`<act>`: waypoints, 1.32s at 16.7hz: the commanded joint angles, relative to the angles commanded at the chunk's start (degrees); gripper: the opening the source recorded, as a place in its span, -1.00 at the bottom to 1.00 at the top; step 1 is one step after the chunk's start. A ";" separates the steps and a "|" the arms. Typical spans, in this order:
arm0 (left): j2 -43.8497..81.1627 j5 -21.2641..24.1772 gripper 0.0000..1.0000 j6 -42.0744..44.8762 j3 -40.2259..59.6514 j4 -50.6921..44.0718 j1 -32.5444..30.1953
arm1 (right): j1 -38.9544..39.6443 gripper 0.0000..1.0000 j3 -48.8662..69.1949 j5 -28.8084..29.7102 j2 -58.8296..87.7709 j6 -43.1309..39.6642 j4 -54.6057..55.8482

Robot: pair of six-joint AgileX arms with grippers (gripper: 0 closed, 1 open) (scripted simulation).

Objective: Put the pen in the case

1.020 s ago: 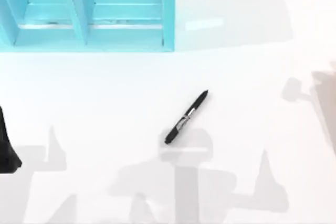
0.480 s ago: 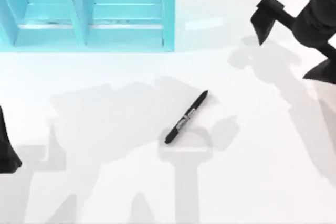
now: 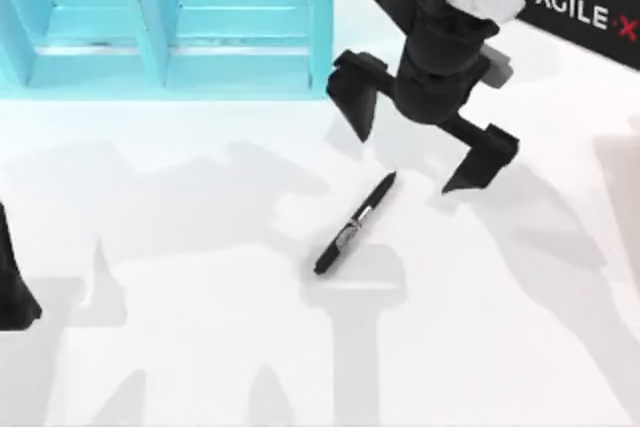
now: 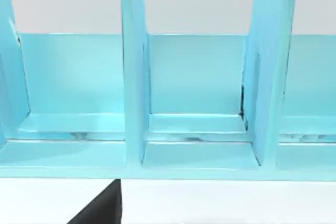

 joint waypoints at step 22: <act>0.00 0.00 1.00 0.00 0.00 0.00 0.00 | 4.30 1.00 -5.31 0.35 10.56 2.56 15.03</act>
